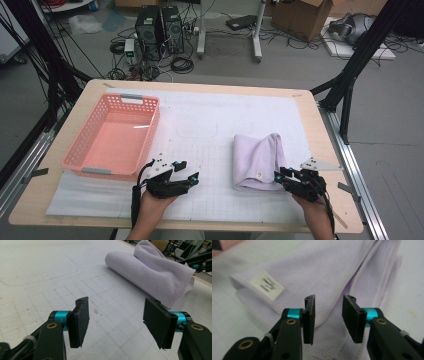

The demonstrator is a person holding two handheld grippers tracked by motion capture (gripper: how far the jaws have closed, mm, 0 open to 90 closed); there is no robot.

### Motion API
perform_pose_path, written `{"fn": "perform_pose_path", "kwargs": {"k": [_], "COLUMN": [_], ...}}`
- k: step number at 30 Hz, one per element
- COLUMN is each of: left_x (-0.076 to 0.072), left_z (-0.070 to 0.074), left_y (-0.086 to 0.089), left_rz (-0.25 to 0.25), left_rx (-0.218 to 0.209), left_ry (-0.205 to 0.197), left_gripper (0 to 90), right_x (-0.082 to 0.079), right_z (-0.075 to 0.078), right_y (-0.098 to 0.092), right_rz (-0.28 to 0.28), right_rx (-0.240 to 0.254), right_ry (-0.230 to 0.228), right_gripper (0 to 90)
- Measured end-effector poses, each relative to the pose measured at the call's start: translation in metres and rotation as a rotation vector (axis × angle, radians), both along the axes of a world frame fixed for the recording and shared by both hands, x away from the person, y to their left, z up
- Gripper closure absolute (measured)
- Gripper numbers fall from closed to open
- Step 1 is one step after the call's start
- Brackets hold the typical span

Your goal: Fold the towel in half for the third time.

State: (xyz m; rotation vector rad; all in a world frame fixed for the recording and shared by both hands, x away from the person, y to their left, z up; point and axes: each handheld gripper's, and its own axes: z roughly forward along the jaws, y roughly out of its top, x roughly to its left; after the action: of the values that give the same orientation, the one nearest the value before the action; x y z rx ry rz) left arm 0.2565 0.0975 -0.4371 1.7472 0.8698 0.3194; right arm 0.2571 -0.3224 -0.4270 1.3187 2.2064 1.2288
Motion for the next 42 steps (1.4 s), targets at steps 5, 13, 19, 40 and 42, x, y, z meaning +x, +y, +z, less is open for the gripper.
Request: {"fn": "perform_pose_path", "kwargs": {"k": [5, 13, 19, 40, 42], "left_x": [0.000, 0.000, 0.001, 0.001, 0.001], "left_z": [-0.001, -0.001, -0.001, -0.001, -0.001], "left_y": [-0.001, 0.001, 0.002, 0.004, 0.004], "left_rz": [-0.002, 0.002, 0.005, 0.014, 0.014], "left_rx": [0.005, 0.001, 0.004, -0.005, -0.005], "left_ry": [0.001, 0.002, 0.003, 0.002, 0.002], "left_gripper": [38.1, 38.2, 38.2, 38.1, 38.1], "right_x": [0.008, -0.004, -0.012, -0.008, 0.001], "right_z": [-0.011, 0.003, 0.011, 0.010, 0.001], "right_y": [0.002, -0.012, -0.025, -0.021, -0.013], "right_rz": [0.013, -0.080, -0.106, -0.067, -0.083], "right_rx": [0.039, -0.086, -0.047, -0.027, -0.076], "right_ry": [0.070, 0.033, 0.023, -0.020, 0.004], "right_gripper": [84.6, 85.7, 82.0, 70.5, 68.9]}}
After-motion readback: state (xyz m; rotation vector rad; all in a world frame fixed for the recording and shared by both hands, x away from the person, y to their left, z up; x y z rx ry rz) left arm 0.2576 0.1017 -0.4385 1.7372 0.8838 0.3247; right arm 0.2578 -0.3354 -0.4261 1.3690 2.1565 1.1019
